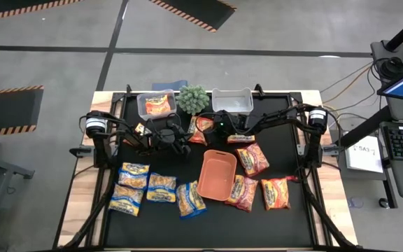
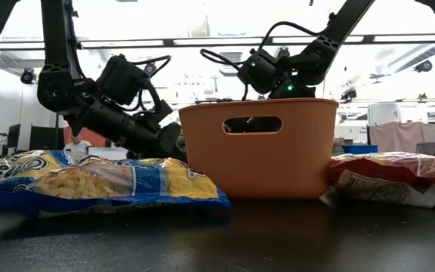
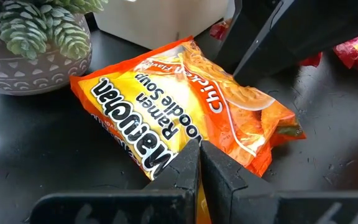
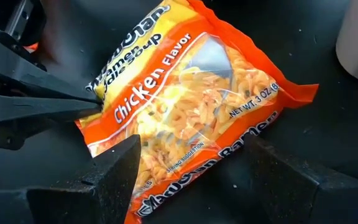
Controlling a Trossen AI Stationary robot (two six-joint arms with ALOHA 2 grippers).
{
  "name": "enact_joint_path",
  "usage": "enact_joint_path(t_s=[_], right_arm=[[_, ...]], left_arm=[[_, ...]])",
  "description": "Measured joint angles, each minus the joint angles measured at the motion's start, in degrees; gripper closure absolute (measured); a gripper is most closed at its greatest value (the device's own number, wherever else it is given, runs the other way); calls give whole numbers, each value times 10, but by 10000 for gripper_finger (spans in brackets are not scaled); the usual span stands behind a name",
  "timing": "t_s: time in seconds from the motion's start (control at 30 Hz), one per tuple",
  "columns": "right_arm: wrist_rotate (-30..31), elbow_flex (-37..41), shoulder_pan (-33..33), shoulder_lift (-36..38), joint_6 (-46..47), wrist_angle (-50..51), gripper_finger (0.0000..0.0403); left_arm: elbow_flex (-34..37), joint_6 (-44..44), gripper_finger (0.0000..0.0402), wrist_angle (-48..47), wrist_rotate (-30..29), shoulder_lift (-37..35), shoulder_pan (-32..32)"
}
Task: Sort Maruchan noodles
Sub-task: Put the orange noodle pack into the transparent bin
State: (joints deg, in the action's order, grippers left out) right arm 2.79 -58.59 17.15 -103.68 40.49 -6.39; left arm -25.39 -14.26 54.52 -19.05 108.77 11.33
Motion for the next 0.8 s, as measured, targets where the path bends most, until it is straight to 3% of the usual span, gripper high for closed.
enact_joint_path(t_s=[0.27, 0.5, 0.8], right_arm=[[-1, 0, 0, -13, 0, -13, 129], [-15, 0, 0, -12, -5, -21, 139], [-18, 0, 0, -12, -5, -21, 149]], left_arm=[[6, -12, 402, 10, 20, -9, -1], [20, 2, 402, -4, 50, -63, -2], [43, 28, 402, 5, -13, -91, 3]])
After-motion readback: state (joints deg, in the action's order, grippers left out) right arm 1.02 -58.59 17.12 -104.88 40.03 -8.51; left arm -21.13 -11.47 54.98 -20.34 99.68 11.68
